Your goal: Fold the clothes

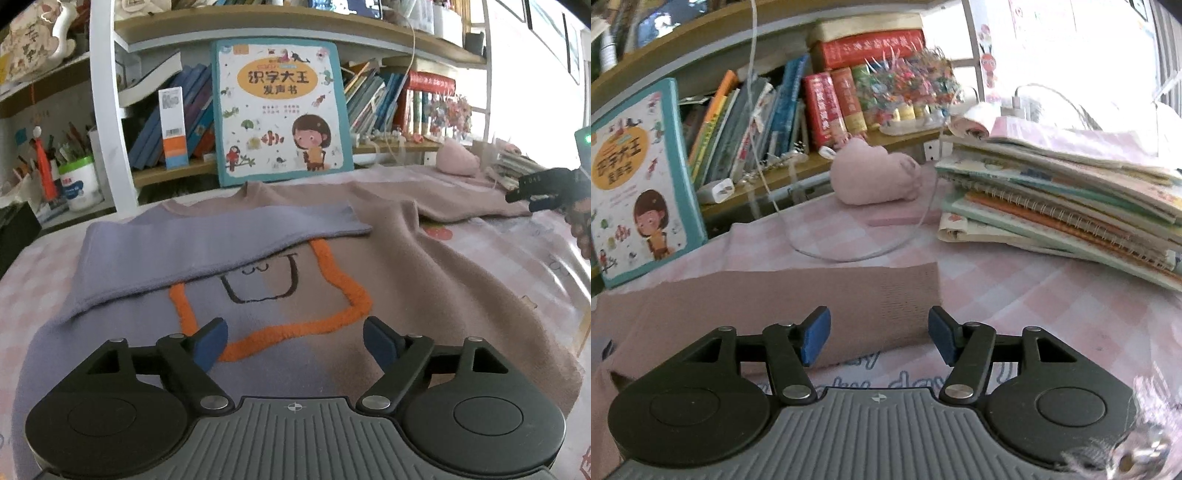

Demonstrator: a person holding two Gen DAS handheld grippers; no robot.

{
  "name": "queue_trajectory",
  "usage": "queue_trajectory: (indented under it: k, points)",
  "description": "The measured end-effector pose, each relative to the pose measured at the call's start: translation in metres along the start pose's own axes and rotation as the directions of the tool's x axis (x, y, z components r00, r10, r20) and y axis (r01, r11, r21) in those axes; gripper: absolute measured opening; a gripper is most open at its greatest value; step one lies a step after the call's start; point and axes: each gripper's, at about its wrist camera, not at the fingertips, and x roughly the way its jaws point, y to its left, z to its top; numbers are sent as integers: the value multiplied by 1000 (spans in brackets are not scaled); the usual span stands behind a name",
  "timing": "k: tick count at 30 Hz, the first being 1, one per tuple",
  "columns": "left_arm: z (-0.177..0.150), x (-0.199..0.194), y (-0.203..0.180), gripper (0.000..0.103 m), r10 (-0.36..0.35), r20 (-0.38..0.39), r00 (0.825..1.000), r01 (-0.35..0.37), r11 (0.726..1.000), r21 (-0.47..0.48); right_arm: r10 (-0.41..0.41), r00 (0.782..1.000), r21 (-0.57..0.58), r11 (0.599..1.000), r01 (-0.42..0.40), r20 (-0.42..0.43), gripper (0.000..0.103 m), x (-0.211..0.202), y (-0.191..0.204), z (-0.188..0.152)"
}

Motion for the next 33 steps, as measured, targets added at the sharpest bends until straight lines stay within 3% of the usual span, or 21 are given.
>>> queue_trajectory:
  k: [10, 13, 16, 18, 20, 26, 33]
  points:
    - [-1, 1, -10, 92, 15, -19, 1000, -13, 998, 63, -8, 1000, -48, 999, 7, -21, 50, 22, 16, 9]
    - [0, 2, -11, 93, 15, -24, 1000, -14, 998, 67, -20, 1000, -96, 995, 18, -22, 42, 27, 26, 8]
    - [0, 2, -11, 93, 15, -26, 1000, -13, 998, 66, -29, 1000, -139, 990, 27, -11, 28, 28, 34, 5]
    - [0, 2, -10, 93, 15, -28, 999, -13, 998, 64, -20, 1000, -151, 988, 19, -5, 11, 28, 37, 3]
    - [1, 3, -10, 94, 13, -31, 999, -12, 998, 61, -7, 1000, -139, 990, 7, 0, 7, 27, 36, 3]
    - [1, 4, -8, 95, 7, -38, 999, -5, 999, 48, 98, 993, -15, 995, -97, 72, 1, 11, 25, 7]
    - [1, 4, -8, 95, 12, -37, 999, -10, 999, 50, 165, 979, 12, 986, -168, 119, 1, -9, 25, 25]
